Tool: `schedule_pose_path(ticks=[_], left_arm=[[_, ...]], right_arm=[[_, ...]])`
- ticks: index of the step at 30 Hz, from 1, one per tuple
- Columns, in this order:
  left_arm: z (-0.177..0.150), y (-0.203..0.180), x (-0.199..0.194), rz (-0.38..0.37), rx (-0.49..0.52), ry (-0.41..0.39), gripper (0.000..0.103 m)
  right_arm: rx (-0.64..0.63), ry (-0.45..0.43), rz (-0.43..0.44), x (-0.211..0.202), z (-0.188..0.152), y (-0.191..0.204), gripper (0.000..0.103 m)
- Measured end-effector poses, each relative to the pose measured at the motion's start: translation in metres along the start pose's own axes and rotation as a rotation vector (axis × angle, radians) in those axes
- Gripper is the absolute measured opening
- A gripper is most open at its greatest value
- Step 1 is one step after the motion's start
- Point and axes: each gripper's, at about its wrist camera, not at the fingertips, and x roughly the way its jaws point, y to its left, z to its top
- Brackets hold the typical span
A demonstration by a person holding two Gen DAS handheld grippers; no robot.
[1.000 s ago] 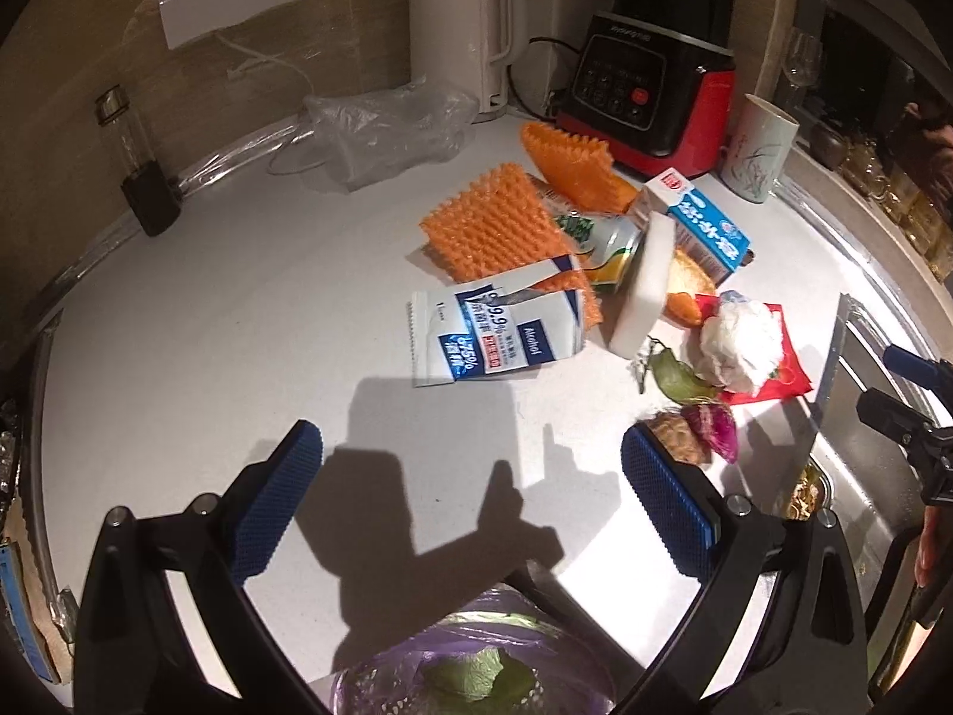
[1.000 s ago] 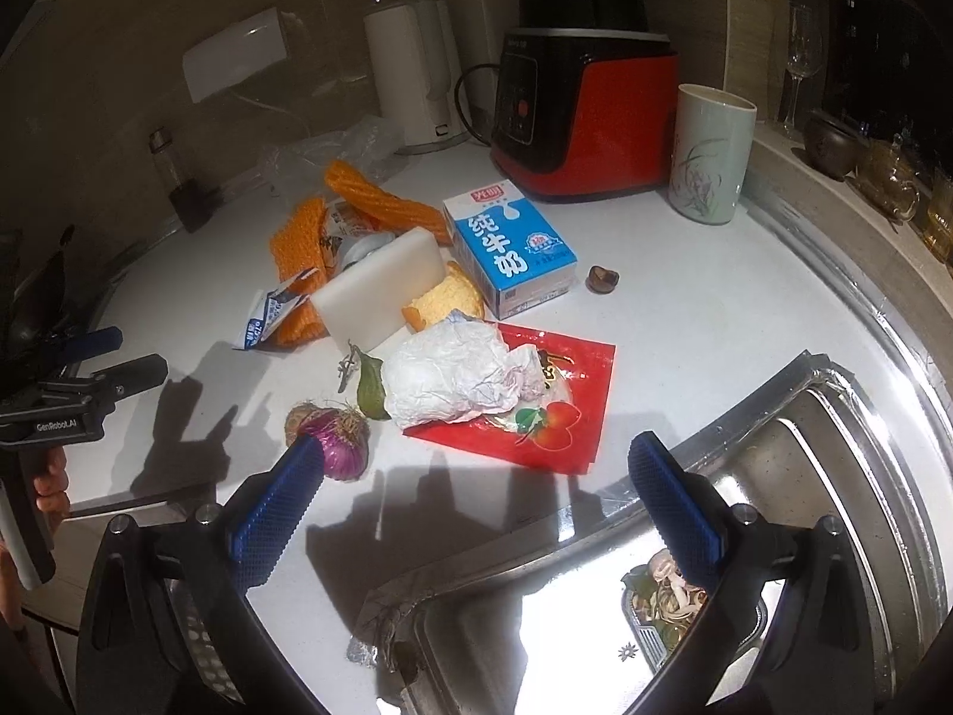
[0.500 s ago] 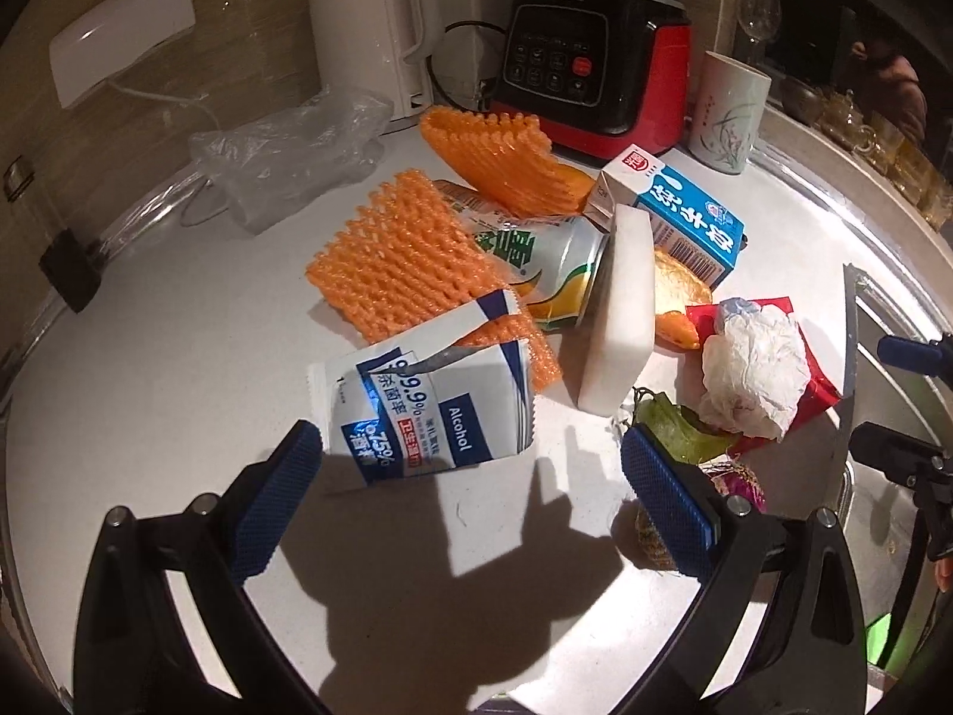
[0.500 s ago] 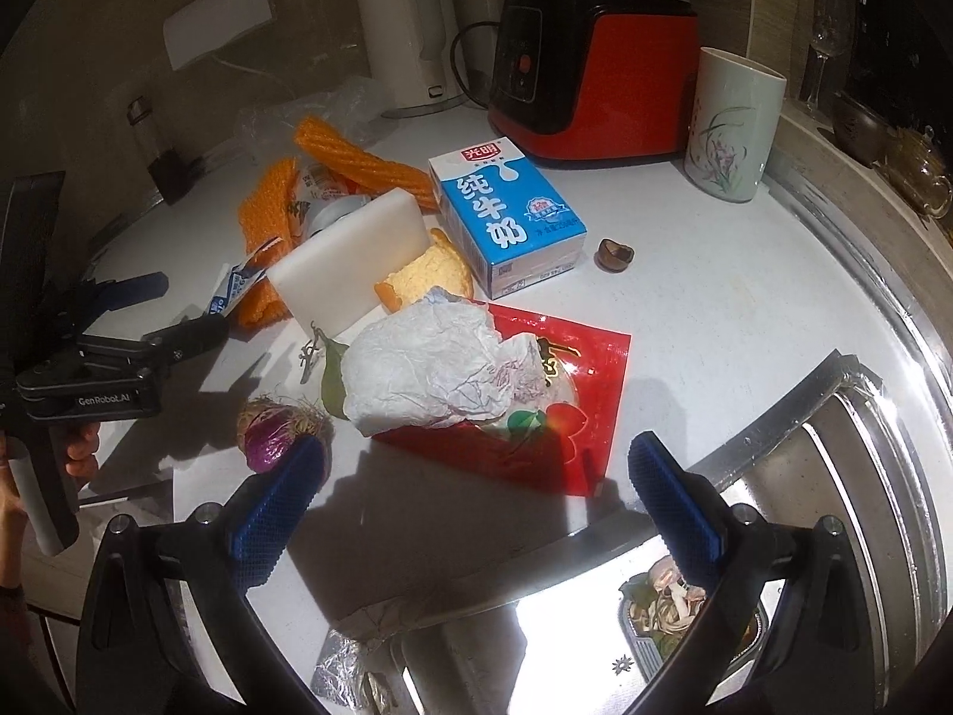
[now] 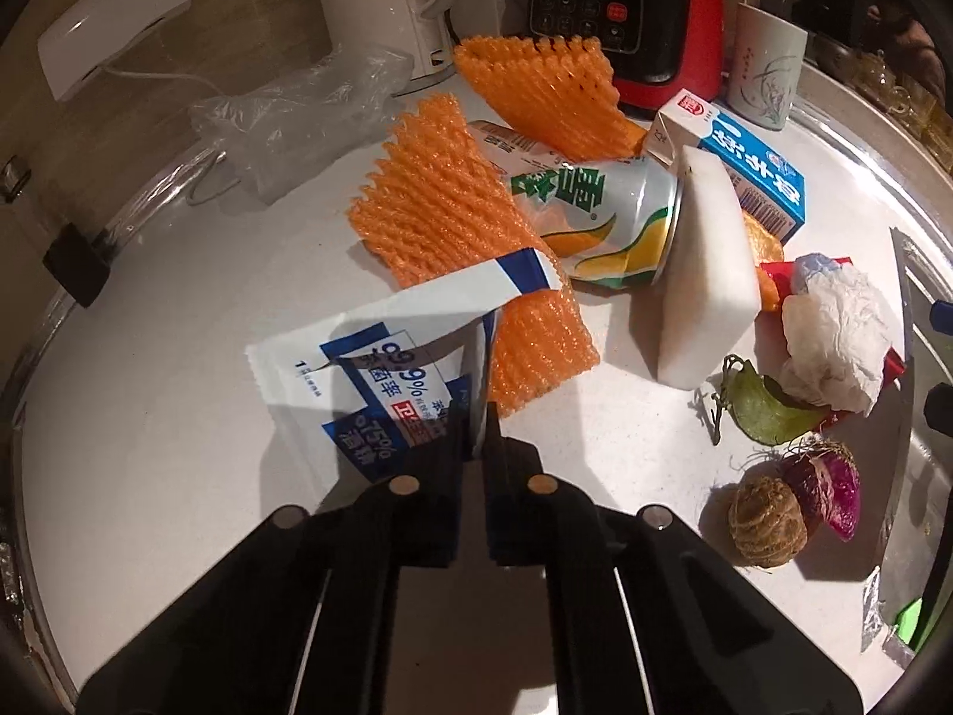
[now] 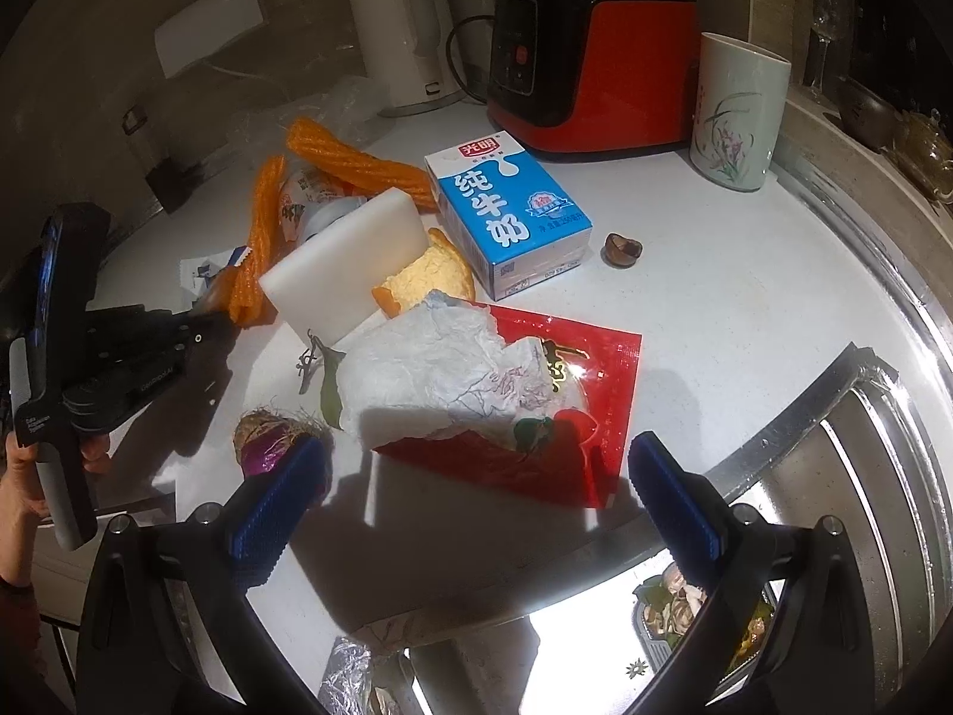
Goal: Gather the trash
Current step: 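Grasp the white-blue paper packet with the left tool while the right tool grasps the tissue, then carry the packet and tissue over the purple-lined bin with both tools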
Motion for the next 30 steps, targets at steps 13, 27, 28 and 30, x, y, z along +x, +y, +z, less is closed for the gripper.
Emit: schedule_pose_path(ticks=[13, 27, 28, 30], left_arm=[[-0.003, 0.014, -0.062, -0.139, -0.058, -0.129, 0.002], [-0.029, 0.017, -0.128, -0.147, -0.081, -0.207, 0.002], [-0.033, 0.017, -0.135, -0.148, -0.081, -0.213, 0.002], [-0.042, 0.016, -0.149, -0.149, -0.077, -0.225, 0.002]], right_arm=[[-0.187, -0.003, 0.016, 0.033, 0.019, 0.026, 0.080], [-0.157, -0.042, 0.104, 0.003, 0.027, 0.027, 0.026], [-0.160, -0.053, 0.109, -0.005, 0.027, 0.030, 0.026], [-0.164, -0.071, 0.127, -0.022, 0.026, 0.037, 0.026]])
